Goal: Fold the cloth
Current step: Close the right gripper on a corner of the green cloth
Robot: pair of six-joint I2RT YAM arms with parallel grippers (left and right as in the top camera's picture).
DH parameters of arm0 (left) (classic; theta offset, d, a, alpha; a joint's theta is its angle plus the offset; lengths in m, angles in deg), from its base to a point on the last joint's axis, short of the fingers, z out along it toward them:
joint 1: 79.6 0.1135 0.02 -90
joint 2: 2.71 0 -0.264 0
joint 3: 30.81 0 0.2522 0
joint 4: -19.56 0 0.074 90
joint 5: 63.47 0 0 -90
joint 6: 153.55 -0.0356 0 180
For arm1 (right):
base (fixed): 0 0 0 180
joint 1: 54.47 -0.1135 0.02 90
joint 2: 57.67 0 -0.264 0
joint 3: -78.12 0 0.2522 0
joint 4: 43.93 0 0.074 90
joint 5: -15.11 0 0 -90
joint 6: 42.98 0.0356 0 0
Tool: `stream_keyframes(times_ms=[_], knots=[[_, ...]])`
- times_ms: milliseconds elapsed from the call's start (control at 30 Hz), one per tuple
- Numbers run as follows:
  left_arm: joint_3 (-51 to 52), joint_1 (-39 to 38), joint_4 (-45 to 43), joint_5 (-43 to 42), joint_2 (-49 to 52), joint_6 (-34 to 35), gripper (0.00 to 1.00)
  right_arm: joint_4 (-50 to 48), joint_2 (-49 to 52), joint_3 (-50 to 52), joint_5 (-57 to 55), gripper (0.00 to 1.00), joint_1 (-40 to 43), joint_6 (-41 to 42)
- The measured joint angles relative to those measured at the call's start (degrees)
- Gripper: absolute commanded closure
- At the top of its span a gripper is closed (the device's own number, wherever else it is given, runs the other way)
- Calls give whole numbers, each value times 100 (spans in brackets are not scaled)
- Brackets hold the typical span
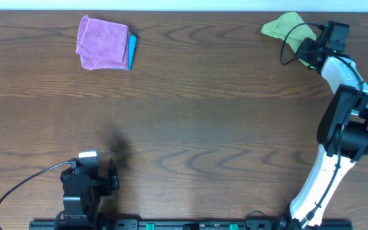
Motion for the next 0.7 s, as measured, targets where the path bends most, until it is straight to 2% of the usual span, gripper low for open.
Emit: stream_keyframes(times_ms=[33,233,400,700], knots=[[0,0,0,-2,0,0,5,-7,0,0,0,70,0,-15],[0,0,0,-2,0,-2,5,2,0,0,0,75,0,2],[0,0,0,-2,0,-2,5,55,72,-4,17,99,0,-20],[0,0,0,-2,0,-2,5,400,118,-22,212,99,0,-22]])
